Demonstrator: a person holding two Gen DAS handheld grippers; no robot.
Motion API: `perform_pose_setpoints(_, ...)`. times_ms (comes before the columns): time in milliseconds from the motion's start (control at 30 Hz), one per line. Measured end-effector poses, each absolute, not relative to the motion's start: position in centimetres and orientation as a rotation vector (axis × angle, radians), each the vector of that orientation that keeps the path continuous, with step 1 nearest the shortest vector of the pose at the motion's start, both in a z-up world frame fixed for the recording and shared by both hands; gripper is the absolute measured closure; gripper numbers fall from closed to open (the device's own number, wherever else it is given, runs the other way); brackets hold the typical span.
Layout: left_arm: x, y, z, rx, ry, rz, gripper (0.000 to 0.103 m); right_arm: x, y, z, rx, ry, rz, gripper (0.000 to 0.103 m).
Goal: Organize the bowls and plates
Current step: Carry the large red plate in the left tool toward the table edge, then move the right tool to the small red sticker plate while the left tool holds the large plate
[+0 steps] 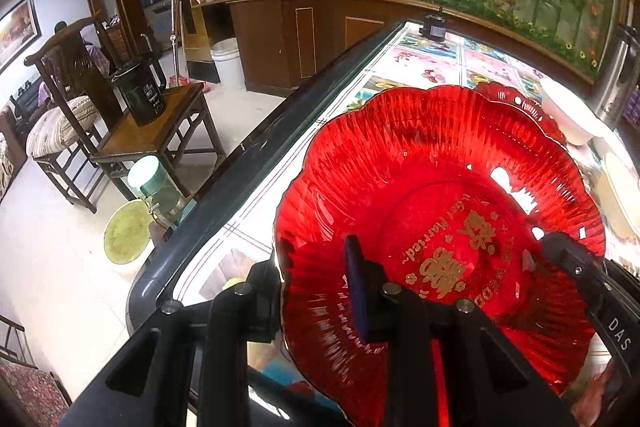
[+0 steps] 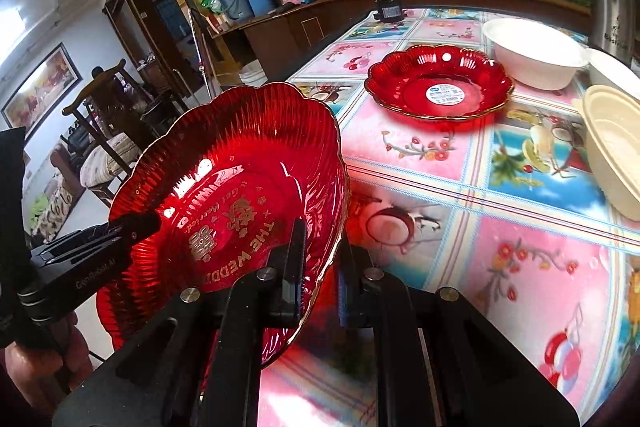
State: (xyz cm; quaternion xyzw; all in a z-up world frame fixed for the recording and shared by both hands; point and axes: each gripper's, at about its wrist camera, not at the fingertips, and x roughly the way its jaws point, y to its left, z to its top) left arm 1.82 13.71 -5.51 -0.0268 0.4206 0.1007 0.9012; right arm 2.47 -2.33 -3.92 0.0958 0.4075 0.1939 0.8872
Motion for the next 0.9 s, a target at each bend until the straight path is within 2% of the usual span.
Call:
perform_pose_setpoints(367, 3.2, 13.5, -8.1, -0.007, 0.941, 0.232, 0.073, 3.6, -2.5, -6.7, 0.258, 0.987, 0.4, 0.089)
perform_pose_setpoints(467, 2.7, 13.4, -7.7, 0.02, 0.94, 0.265, 0.057, 3.4, -2.7, -6.5, 0.241, 0.996, 0.398, 0.087)
perform_pose_setpoints(533, 1.9, 13.6, -7.1, 0.028, 0.921, 0.286, 0.038, 3.1, -3.1, -5.7, 0.229, 0.973, 0.404, 0.085)
perform_pose_setpoints(633, 0.1, 14.0, -5.6, 0.054, 0.85, 0.328, 0.036, 2.4, -4.4, -4.4, 0.236, 0.909, 0.413, 0.07)
perform_pose_setpoints(667, -0.6, 14.1, -4.9, 0.062, 0.826, 0.343, 0.036, 2.2, -5.0, -4.0, 0.247, 0.892, 0.417, 0.061)
perform_pose_setpoints(700, -1.1, 14.1, -4.3, 0.068, 0.801, 0.352, 0.035, 2.0, -5.6, -3.7, 0.26, 0.877, 0.421, 0.057)
perform_pose_setpoints(833, -2.9, 13.5, -1.4, 0.111, 0.688, 0.39, 0.025, 0.8, -8.6, -2.6, 0.309, 0.812, 0.423, 0.057)
perform_pose_setpoints(900, -3.4, 12.6, 0.2, 0.137, 0.628, 0.386, 0.025, 0.4, -10.1, -2.0, 0.322, 0.781, 0.399, 0.057)
